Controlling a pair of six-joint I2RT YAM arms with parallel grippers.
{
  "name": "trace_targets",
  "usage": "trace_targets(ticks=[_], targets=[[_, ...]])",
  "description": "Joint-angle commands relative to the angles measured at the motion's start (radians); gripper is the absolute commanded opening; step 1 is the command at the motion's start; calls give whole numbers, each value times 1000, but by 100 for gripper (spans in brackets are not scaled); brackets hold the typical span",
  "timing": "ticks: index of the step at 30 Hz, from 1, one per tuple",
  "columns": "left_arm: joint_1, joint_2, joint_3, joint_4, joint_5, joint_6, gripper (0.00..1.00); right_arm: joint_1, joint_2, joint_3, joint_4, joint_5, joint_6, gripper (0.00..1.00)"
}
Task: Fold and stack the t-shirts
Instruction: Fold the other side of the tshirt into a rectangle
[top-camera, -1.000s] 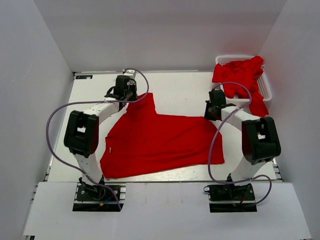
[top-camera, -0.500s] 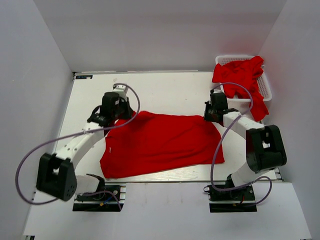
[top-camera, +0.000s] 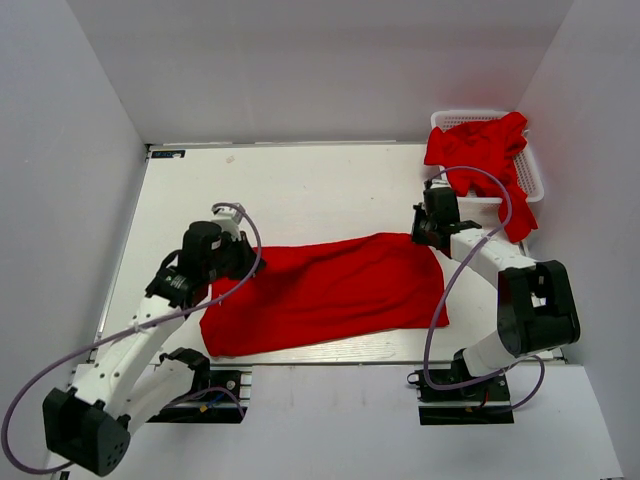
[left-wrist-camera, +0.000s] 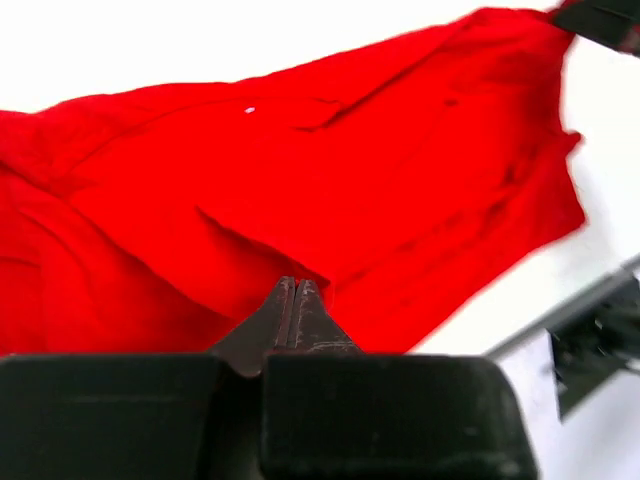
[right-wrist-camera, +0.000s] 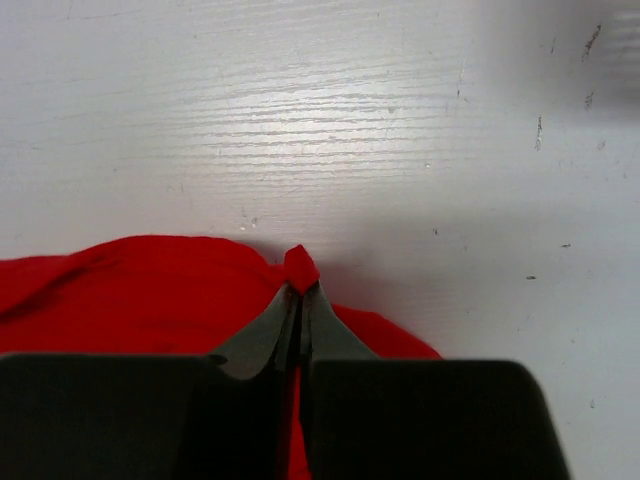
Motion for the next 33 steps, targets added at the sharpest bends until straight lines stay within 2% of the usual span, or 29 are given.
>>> trace_targets(ticks=[1,17,27,28,29,30,31,33], targets=[[-9,-71,2,-119,68,-20,0,4,-39,-9,7,32,4,0],[-9,-264,14,-389,151,-40,0,-1,-105,-60,-37,84,30,0],[-9,-251,-122,-376,160,-79,0,-1,-154,-140,-43,90,58,0],[-9,-241,-131,-376,160,-88,3,-1,-157,-157,-43,90,64,1],[-9,-228,-150,-376,188,-88,8,1,-159,-161,-43,90,66,5],[-9,-227,-159,-376,188,-88,17,1,-157,-172,-45,89,67,9],[-9,-215,-159,-386,188,-99,46,-1,-161,-175,-45,90,73,15],[-9,-206,-159,-419,188,-99,89,1,-168,-178,-62,96,73,20]])
